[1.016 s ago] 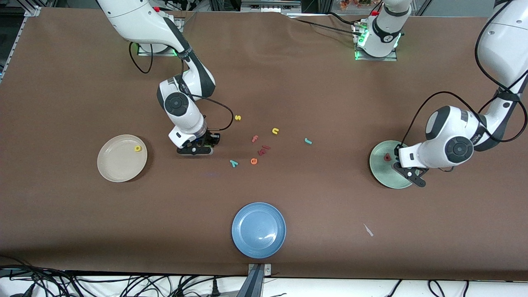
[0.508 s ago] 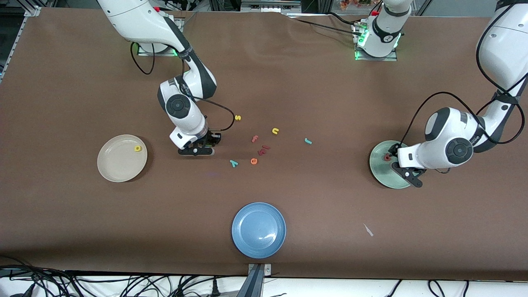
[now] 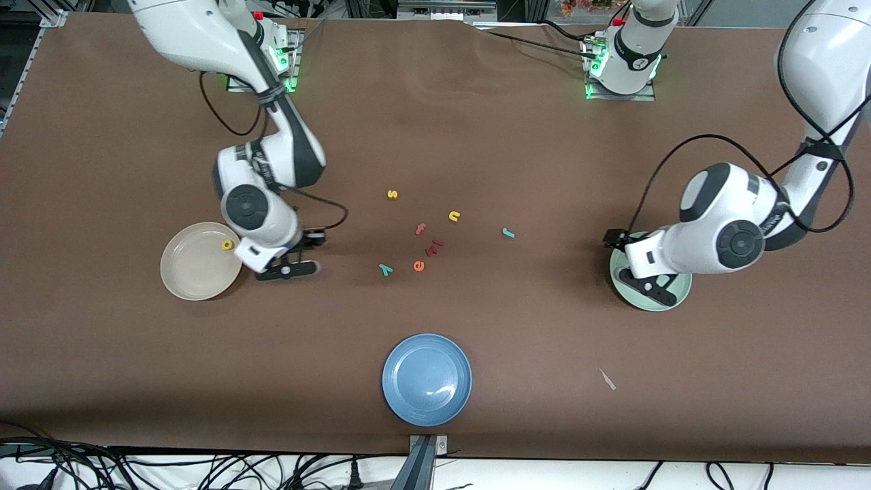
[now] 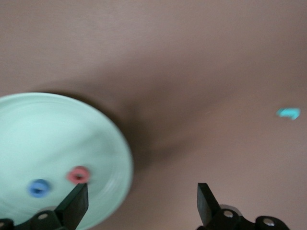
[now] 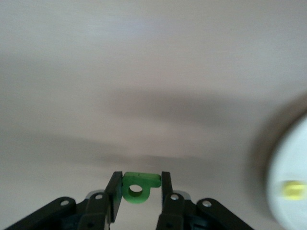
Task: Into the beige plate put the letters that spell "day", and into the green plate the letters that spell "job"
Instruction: 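Set the blue o and green letter onto the green and white plates, then grasp the teal j with the left gripper while the right gripper withdraws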
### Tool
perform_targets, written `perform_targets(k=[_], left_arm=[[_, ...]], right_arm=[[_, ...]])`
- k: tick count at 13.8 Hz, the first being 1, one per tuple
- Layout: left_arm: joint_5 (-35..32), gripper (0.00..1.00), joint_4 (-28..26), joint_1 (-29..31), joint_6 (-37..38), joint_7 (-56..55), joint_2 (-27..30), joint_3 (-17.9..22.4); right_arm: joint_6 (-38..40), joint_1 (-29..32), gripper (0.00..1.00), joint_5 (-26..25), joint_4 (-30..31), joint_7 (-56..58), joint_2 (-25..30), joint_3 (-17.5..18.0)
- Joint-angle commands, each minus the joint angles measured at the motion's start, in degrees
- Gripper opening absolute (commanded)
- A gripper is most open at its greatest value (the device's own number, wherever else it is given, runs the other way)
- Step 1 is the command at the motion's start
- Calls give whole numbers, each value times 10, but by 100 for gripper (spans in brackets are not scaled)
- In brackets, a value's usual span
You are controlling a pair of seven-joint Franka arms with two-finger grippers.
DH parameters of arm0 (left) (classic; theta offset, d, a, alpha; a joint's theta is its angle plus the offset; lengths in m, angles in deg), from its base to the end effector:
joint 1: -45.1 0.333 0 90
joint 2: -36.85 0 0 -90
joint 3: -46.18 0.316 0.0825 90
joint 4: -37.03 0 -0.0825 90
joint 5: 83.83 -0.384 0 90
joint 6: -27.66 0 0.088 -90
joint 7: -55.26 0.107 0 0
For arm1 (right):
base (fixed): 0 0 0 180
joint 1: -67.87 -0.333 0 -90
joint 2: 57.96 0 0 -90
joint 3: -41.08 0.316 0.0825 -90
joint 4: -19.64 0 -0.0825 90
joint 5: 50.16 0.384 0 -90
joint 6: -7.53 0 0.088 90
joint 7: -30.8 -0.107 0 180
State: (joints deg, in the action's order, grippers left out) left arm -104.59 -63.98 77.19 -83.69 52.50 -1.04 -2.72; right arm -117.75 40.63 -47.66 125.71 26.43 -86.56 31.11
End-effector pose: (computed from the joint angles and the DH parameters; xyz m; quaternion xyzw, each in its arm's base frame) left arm 0.6164 -0.1124 0.2752 0.9727 -0.1831 -0.1261 0.0663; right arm 0.5944 0.1924 0.2439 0.9911 0.1052 -0.0716 0.0395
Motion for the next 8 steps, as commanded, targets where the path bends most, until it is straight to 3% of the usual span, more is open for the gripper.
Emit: perform_targets(k=[1,4,8], left_arm=[[15,100,5,-53,10,-172,4,-8],[26,100,6,-112,-2,-400,-2,-8],[26,100,2,-158,-34,-660,-28,-3]], right_arm=[[29,1,30,1,15,100,29,-40],[21,3,30,16,34,231,37,-101],[-84,13,30,40,93,333,38,-127]])
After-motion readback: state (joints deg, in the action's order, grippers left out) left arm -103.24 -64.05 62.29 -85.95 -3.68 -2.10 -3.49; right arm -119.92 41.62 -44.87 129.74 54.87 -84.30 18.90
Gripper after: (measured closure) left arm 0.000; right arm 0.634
